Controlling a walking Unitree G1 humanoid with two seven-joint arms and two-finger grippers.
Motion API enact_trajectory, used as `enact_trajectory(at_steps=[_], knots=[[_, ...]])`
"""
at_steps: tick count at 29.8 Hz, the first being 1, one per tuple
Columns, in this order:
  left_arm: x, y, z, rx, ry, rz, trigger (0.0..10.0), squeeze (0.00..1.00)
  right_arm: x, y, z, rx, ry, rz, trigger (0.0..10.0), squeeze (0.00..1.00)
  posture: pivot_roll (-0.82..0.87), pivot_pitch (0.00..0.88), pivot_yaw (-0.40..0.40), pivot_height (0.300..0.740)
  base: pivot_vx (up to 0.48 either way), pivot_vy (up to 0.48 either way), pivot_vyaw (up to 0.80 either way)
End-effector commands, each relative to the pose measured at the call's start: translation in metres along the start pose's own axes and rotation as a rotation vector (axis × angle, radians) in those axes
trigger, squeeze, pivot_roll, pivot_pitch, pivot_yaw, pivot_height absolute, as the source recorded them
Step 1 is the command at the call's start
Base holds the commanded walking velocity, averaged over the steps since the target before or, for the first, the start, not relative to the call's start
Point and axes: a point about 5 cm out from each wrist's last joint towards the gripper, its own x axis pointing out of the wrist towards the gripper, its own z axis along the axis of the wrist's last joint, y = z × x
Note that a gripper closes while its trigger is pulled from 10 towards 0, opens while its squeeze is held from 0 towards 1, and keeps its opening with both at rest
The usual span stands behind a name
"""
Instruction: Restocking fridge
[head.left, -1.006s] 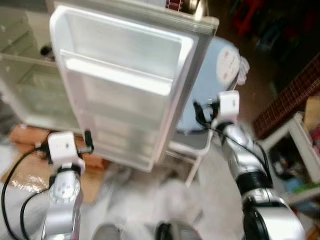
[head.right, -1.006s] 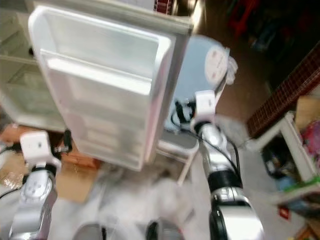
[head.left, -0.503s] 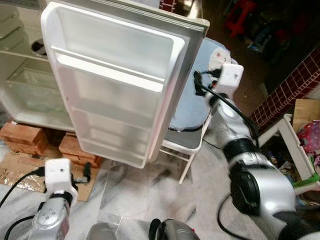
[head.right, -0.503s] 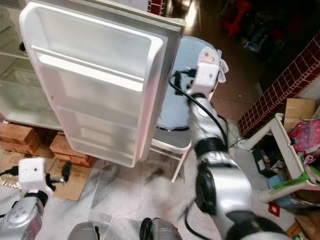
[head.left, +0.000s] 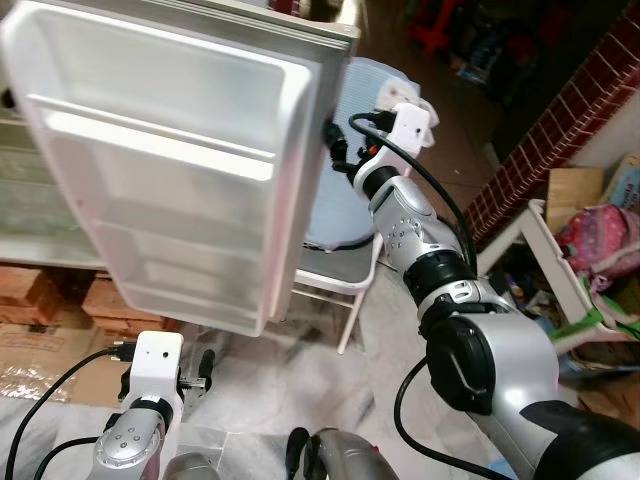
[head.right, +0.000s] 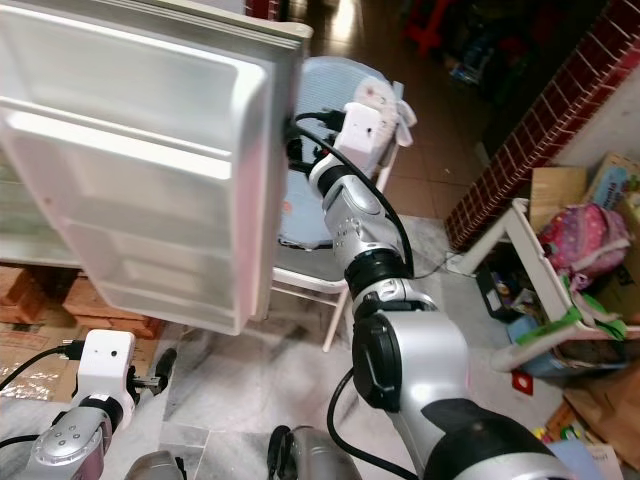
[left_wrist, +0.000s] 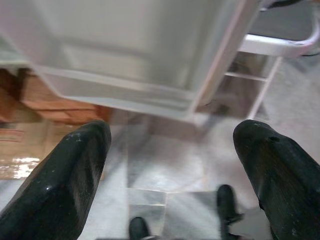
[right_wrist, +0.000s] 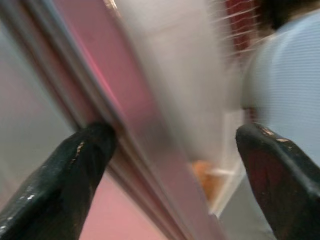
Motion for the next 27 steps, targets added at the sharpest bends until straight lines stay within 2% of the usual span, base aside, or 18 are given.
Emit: enact_trajectory(at_steps=[1,3,4,6,7,8,9,12,14,16,19,21,22,23,24,26,27], knots=[[-0.001,-0.004,-0.002,-0.013,0.028,-0.017,10.0,0.0,0.005,0.051,0.018,-0.011,0.011,0.455,10.0,0.0,0.18,0.078,-0.164,0.74,0.0,0.0,0.0],[-0.001,-0.004,-0.003,-0.016,0.041,-0.025,10.0,0.0,-0.01,0.049,0.016,0.001,0.059,0.565,10.0,0.0,0.18,0.076,-0.162,0.74,0.0,0.0,0.0],[0.0,-0.004,-0.003,-0.019,0.053,-0.031,10.0,0.0,-0.022,0.038,0.011,-0.063,0.115,0.585,10.0,0.0,0.17,0.074,-0.159,0.74,0.0,0.0,0.0],[0.001,-0.004,-0.005,-0.038,0.079,-0.041,10.0,0.0,-0.038,0.009,-0.005,-0.215,0.26,0.55,10.0,0.0,0.17,0.074,-0.156,0.74,0.0,0.0,0.0],[0.002,-0.004,-0.006,-0.051,0.093,-0.045,10.0,0.0,-0.048,-0.015,-0.019,-0.353,0.4,0.473,10.0,0.0,0.17,0.072,-0.154,0.74,0.0,0.0,0.0],[0.002,-0.004,-0.006,-0.051,0.093,-0.045,10.0,0.0,-0.048,-0.015,-0.019,-0.353,0.4,0.473,10.0,0.0,0.17,0.072,-0.154,0.74,0.0,0.0,0.0],[0.002,-0.004,-0.006,-0.064,0.105,-0.05,10.0,0.0,-0.06,-0.035,-0.03,-0.491,0.538,0.411,10.0,0.0,0.17,0.073,-0.15,0.74,0.0,0.0,0.0],[0.002,-0.004,-0.007,-0.07,0.118,-0.056,10.0,0.0,-0.077,-0.054,-0.04,-0.667,0.709,0.365,10.0,0.0,0.17,0.073,-0.15,0.74,0.0,0.0,0.0],[0.002,-0.003,-0.007,-0.061,0.12,-0.056,10.0,0.0,-0.088,-0.061,-0.045,-0.763,0.814,0.376,10.0,0.0,0.17,0.072,-0.149,0.74,0.0,0.0,0.0],[0.002,-0.003,-0.007,-0.058,0.126,-0.055,10.0,0.0,-0.089,-0.062,-0.047,-0.825,0.87,0.344,10.0,0.0,0.18,0.072,-0.148,0.74,0.0,0.0,0.0],[0.002,-0.003,-0.007,-0.063,0.135,-0.055,10.0,0.0,-0.074,-0.063,-0.045,-0.929,0.827,0.209,10.0,0.0,0.18,0.072,-0.148,0.74,0.0,0.0,0.0],[0.002,-0.003,-0.007,-0.074,0.141,-0.05,10.0,0.0,-0.049,-0.061,-0.033,-0.968,0.67,-0.038,10.0,0.0,0.18,0.072,-0.149,0.74,0.0,0.0,0.0],[0.002,-0.003,-0.007,-0.074,0.141,-0.05,10.0,0.0,-0.049,-0.061,-0.033,-0.968,0.67,-0.038,10.0,0.0,0.18,0.072,-0.149,0.74,0.0,0.0,0.0],[0.002,-0.002,-0.007,-0.083,0.141,-0.034,10.0,0.0,-0.035,-0.057,-0.023,-0.932,0.564,-0.163,10.0,0.0,0.19,0.071,-0.151,0.74,0.0,0.0,0.0],[0.002,0.0,-0.007,-0.089,0.143,-0.018,10.0,0.0,-0.029,-0.054,-0.019,-0.891,0.515,-0.228,10.0,0.0,0.19,0.071,-0.151,0.74,0.0,0.0,0.0],[0.001,0.003,-0.008,-0.097,0.149,0.016,10.0,0.0,-0.02,-0.05,-0.012,-0.841,0.44,-0.333,10.0,0.0,0.21,0.07,-0.156,0.74,0.0,0.0,0.0],[0.001,0.003,-0.008,-0.097,0.149,0.02,10.0,0.0,-0.018,-0.049,-0.011,-0.838,0.43,-0.344,10.0,0.0,0.21,0.07,-0.156,0.74,0.0,0.0,0.0]])
